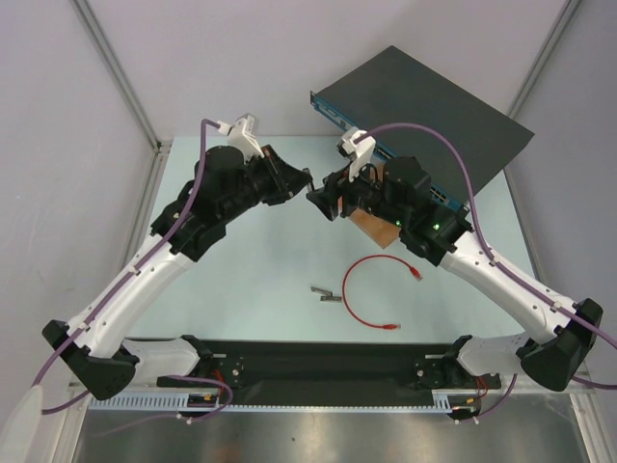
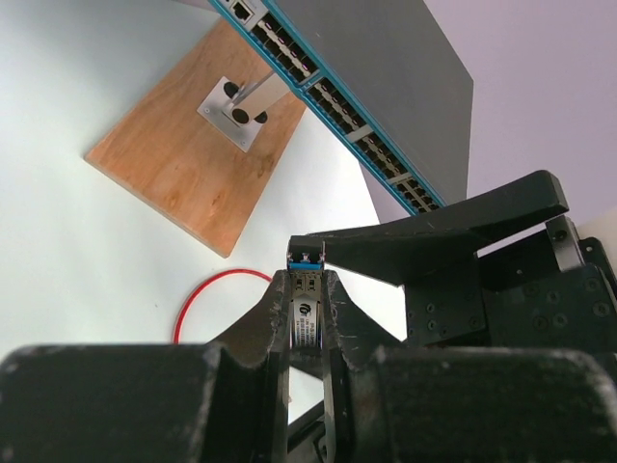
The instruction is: Insert the plug into the switch port
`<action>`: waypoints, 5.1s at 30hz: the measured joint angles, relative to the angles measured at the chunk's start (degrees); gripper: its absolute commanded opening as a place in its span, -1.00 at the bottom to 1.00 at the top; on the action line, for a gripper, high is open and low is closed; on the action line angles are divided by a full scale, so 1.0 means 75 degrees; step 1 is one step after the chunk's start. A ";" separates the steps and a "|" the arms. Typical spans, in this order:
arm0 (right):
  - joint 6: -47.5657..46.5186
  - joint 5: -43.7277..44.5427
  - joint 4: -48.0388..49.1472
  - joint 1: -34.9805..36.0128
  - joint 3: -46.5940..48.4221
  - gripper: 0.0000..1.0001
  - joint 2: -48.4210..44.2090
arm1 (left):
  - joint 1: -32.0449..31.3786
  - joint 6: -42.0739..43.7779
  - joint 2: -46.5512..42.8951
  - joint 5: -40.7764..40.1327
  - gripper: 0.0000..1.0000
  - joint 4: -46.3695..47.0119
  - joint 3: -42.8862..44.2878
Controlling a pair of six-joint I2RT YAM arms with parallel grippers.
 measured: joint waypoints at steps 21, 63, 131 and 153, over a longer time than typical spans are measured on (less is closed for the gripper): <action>0.0344 -0.3815 -0.1070 -0.1961 0.0224 -1.00 0.0029 | 0.0970 0.3480 -0.1029 0.1609 0.69 0.1035 -0.1125; 0.0600 -0.7936 -0.3025 -0.1029 -0.0796 -1.00 0.0326 | -0.1306 1.5658 -0.1862 0.5112 -0.47 -0.2192 -0.2183; 0.5619 -0.6219 0.0930 -0.2463 -0.0813 -1.00 -0.0017 | -0.1247 0.7936 -0.0973 0.2145 -0.29 0.2326 -0.2512; 0.5455 -0.6132 0.0338 -0.2634 -0.0813 -1.00 -0.0017 | -0.1343 0.8335 -0.0764 0.2104 -0.33 0.1993 -0.2340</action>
